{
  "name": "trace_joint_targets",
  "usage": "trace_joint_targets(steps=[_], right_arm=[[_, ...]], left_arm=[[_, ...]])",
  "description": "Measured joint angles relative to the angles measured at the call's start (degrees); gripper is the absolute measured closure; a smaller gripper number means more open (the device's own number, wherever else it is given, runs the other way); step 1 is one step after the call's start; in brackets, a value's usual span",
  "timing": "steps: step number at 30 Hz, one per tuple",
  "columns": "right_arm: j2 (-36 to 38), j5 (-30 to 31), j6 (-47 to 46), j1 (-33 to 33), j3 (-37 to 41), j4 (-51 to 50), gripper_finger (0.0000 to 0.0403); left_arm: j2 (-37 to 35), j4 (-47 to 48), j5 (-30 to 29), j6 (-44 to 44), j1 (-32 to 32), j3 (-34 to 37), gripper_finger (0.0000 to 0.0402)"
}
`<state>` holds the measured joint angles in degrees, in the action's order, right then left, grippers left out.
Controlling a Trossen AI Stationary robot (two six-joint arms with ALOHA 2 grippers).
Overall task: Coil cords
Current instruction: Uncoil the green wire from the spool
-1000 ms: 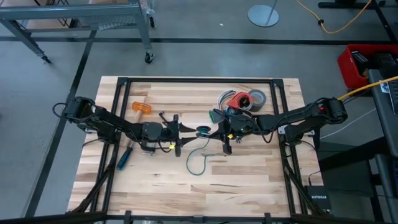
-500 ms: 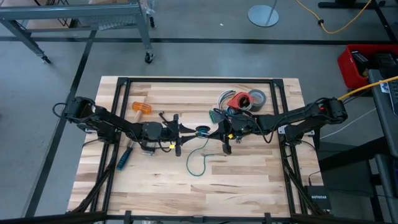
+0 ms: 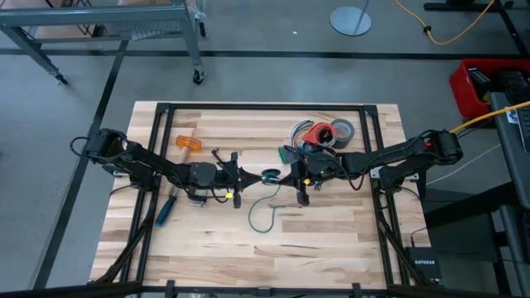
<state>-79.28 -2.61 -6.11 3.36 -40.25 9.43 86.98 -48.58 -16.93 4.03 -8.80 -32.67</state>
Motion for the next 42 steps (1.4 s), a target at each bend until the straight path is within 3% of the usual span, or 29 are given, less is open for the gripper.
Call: trace_joint_targets(steps=[8, 17, 20, 31, 38, 42], right_arm=[[0.0, 0.0, 0.0, 0.0, 0.0, -2.4, 0.0402], [0.0, 0.1, 0.0, 0.0, 0.1, -3.5, 0.0402], [0.0, 0.5, 0.0, 0.0, 0.0, -3.6, 0.0402], [0.0, 0.9, 0.0, 0.0, 0.1, -3.5, 0.0402], [0.0, 5.7, 0.3, 0.0, 0.1, -4.3, 0.0402], [0.0, 6.1, 0.5, 0.0, 0.1, -5.6, 0.0402]], left_arm=[[-1.7, 10.7, 0.0, 1.9, -1.2, 0.0, 0.0400], [-2.0, 31.7, 0.9, 11.3, -3.7, 0.0, 0.0401], [-2.0, 34.6, 0.8, 13.6, -4.6, 0.0, 0.0401], [-2.0, 19.9, -1.3, 6.6, -5.1, 0.0, 0.0401], [-2.0, 10.5, -1.8, 2.4, -5.1, 0.0, 0.0401], [-2.2, 8.0, -9.3, -0.2, -5.1, 0.0, 0.0402]])
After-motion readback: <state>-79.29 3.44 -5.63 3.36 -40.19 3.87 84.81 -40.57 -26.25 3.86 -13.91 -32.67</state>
